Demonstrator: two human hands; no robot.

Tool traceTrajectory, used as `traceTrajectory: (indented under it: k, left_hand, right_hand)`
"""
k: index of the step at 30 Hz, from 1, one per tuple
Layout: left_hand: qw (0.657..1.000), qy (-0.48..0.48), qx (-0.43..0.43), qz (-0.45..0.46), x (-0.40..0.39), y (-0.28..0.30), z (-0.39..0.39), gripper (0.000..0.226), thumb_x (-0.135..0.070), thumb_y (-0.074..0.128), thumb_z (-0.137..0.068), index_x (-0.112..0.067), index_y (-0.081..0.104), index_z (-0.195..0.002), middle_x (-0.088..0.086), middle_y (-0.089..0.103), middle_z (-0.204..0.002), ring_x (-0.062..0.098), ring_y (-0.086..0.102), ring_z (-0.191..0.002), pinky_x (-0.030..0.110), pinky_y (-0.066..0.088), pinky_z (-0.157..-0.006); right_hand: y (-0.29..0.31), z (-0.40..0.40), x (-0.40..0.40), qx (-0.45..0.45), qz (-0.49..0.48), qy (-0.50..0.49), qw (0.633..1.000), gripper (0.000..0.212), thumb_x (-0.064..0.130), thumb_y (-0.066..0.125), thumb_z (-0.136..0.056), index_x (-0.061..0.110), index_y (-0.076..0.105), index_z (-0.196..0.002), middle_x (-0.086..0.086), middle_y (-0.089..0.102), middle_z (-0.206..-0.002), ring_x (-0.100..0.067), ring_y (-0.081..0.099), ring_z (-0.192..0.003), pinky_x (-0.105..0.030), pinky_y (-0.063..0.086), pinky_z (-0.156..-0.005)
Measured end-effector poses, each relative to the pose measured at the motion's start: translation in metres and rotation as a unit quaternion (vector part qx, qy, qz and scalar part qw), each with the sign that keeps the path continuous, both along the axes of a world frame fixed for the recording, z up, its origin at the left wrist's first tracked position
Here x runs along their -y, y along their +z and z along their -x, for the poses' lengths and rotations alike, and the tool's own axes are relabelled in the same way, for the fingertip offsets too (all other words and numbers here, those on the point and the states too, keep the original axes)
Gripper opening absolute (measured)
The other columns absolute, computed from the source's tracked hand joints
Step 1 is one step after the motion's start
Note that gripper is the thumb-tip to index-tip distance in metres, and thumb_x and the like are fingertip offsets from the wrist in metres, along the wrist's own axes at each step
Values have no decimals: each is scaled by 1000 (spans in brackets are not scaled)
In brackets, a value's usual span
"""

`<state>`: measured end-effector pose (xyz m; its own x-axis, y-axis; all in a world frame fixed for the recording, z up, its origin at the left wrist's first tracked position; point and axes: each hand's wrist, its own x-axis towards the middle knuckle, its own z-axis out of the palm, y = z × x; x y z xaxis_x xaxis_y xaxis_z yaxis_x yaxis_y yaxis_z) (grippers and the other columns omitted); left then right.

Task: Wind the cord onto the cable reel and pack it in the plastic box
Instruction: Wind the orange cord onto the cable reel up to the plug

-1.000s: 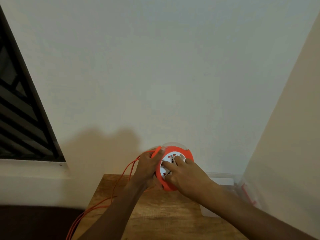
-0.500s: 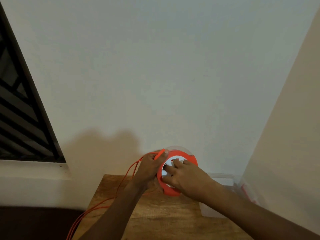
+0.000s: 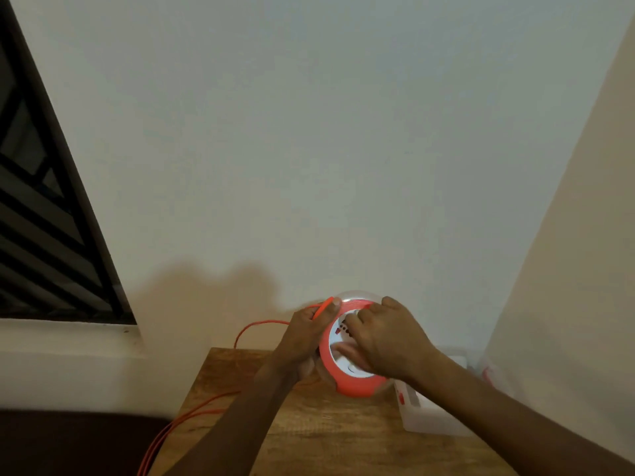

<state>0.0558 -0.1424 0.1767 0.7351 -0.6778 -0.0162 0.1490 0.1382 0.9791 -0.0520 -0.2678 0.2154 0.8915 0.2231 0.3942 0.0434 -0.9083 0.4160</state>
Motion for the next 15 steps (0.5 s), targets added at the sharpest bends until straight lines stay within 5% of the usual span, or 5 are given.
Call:
traceTrajectory:
  k: [3,9,15]
  left_hand:
    - [997,30,-57,42,4,2,7,37,-38,62,-101,-4,76,-105,15,78,-90,24,76,-73,33,61,-62]
    - [995,96,-6,8,11,17,11,36,-42,58,-101,-11,74,-111,8,82,-99,29,79,-85,30,63,-67]
    - [997,78,4,11,9,17,13,34,-41,59,-100,-12,73,-110,13,81,-100,32,79,-86,31,65,-69]
  right_hand:
    - [11,-3,-2,60,-62,-74,994,44,56,56,-84,17,65,-68,-1,64,-55,-22,58,-46,-33,45,-57]
    - [19,0,-10,139,-161,-170,962,43,47,67,-81,17,57,-53,0,52,-40,-19,47,-33,-25,37,-45]
    - [19,8,-11,162,-140,-160,964,43,44,78,-72,18,54,-46,2,49,-36,-16,42,-29,-24,30,-43]
